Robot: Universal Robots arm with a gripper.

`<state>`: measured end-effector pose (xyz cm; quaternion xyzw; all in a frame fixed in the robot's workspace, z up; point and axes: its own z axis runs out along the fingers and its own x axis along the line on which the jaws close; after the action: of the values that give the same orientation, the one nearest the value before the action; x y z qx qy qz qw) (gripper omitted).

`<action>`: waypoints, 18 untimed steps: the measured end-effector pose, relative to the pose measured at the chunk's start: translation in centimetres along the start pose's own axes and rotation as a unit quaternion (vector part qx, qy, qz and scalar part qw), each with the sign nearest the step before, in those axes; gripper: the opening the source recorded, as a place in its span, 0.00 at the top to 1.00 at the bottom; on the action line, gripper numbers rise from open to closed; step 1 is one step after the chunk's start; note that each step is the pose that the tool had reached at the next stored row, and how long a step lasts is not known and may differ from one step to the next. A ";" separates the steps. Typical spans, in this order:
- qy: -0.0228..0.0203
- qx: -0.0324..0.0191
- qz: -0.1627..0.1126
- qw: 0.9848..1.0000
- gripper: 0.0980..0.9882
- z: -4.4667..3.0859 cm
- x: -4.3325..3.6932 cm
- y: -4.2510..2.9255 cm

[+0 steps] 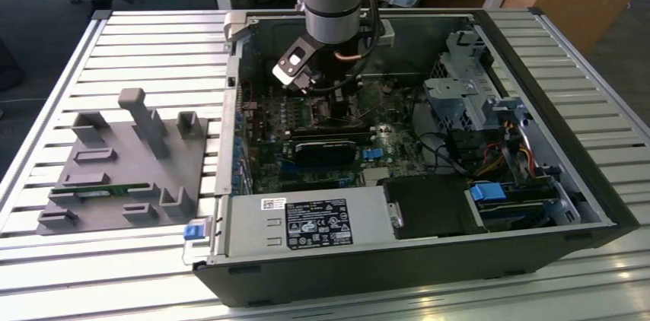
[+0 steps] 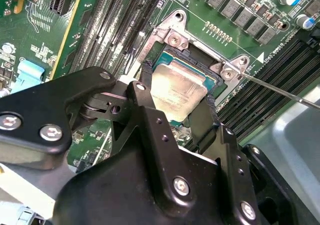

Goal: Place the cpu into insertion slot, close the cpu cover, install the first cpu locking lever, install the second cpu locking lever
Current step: 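Place the cpu into insertion slot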

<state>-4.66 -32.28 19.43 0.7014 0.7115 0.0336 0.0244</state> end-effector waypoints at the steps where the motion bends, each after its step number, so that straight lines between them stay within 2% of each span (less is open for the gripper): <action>1: 0.000 0.000 0.000 1.000 0.50 0.01 0.00 0.00; 7: 0.000 0.000 0.000 1.000 0.49 0.02 0.00 0.00; 8: 0.000 0.000 0.000 1.000 0.42 0.02 0.00 0.00; 18: 0.000 0.000 0.000 1.000 0.42 0.08 0.25 0.00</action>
<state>-4.66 -32.03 19.35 0.7014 0.7115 0.0338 0.0244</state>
